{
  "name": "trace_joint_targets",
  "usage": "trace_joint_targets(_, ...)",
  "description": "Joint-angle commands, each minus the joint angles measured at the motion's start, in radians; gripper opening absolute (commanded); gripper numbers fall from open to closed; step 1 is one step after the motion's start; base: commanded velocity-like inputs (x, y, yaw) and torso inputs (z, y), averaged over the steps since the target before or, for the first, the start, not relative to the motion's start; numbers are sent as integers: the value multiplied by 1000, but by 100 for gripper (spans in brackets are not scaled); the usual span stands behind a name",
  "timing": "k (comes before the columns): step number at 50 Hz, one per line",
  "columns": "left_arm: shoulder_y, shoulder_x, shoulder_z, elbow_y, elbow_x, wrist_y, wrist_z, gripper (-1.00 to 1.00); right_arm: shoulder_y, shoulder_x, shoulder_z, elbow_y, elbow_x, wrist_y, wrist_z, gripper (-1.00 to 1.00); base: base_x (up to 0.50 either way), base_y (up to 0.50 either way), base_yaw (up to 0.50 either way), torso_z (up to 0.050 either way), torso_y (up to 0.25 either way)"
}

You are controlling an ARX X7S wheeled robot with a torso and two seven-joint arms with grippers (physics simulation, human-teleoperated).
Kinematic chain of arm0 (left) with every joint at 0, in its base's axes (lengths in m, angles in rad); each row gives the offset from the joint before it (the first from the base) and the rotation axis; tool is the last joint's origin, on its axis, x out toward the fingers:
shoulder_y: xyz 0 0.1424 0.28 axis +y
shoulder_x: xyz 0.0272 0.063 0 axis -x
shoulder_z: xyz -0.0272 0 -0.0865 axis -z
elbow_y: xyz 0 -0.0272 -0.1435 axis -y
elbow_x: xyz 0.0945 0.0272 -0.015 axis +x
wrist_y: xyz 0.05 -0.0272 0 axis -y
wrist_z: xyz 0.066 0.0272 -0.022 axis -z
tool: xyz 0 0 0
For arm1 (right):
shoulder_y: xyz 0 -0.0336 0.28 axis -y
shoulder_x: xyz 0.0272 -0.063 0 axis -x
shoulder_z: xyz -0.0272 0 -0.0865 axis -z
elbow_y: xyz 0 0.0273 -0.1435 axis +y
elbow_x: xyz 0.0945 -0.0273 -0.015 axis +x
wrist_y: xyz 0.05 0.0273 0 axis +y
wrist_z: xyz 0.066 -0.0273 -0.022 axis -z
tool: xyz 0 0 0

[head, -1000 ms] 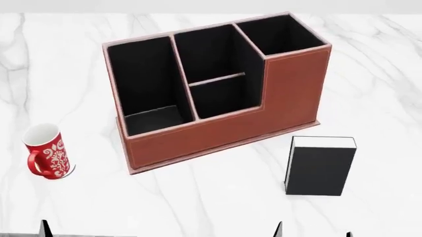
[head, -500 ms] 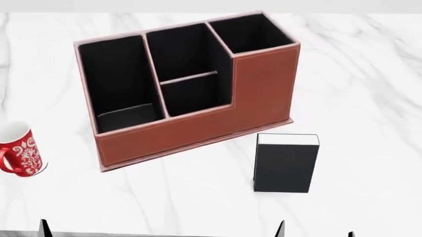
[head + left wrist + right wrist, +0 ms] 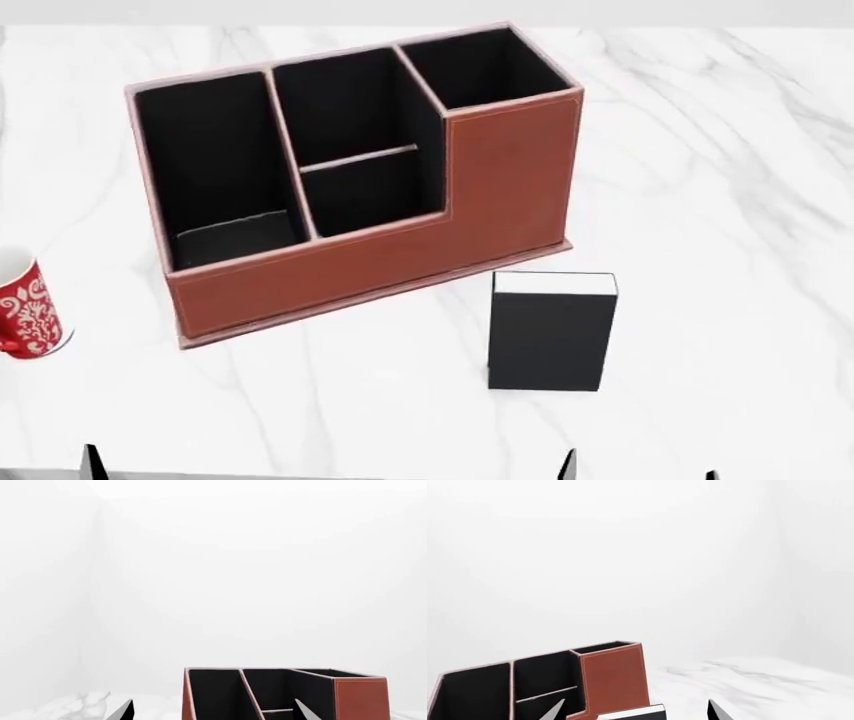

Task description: Pick up the book and place it in the back compartment of the caddy.

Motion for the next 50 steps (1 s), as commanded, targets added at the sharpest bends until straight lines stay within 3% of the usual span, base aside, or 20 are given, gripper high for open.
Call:
trace_joint_targets(1, -2, -7, 7, -1, -1, 0, -8, 100, -13, 14, -16, -6, 7, -38, -11, 100, 98, 0, 0, 0, 0)
trace_joint_targets(50, -12, -28, 34, -11, -3, 5, -42, 100, -8, 42, -38, 1, 31, -61, 13, 100, 140, 0, 0, 0, 0)
